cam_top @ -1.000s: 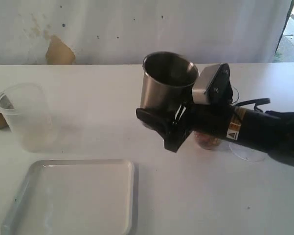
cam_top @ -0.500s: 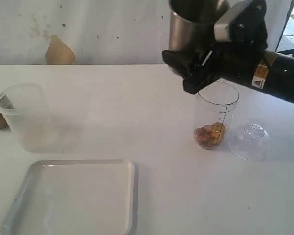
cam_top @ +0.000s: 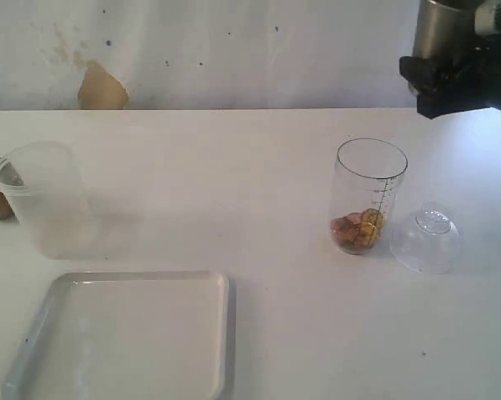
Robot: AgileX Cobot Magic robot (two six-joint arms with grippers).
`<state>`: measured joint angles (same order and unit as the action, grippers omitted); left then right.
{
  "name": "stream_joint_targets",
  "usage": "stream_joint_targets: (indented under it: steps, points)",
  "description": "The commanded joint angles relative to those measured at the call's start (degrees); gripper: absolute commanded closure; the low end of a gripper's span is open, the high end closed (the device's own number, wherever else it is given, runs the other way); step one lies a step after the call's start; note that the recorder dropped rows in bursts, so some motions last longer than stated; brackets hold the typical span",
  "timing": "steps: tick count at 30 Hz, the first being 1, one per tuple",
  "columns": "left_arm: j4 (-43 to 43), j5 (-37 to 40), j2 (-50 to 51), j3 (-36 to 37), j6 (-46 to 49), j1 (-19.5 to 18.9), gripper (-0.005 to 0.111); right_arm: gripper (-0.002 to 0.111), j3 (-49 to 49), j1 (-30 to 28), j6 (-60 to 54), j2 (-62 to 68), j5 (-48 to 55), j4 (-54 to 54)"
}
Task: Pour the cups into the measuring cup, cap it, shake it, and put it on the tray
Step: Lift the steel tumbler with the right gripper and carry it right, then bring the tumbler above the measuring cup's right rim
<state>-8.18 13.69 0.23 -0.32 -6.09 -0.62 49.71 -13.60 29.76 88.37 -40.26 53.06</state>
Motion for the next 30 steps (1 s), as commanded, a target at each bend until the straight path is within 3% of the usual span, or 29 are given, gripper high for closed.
stream_joint_targets:
  steps: [1,10,18,30]
  points:
    - [-0.20,-0.09,-0.23,0.32,0.01,-0.25,0.107,0.108,0.91,-3.66,0.43,0.74,-0.28,3.72]
    - [-0.20,-0.09,-0.23,0.32,0.01,-0.25,0.107,0.108,0.91,-6.58,2.09,10.77,-3.01,5.12]
    - [-0.20,-0.09,-0.23,0.32,0.01,-0.25,0.107,0.108,0.91,-6.58,-10.21,19.52,-9.28,0.64]
    - [-0.20,-0.09,-0.23,0.32,0.01,-0.25,0.107,0.108,1.04,-6.58,-19.99,20.21,-12.58,0.66]
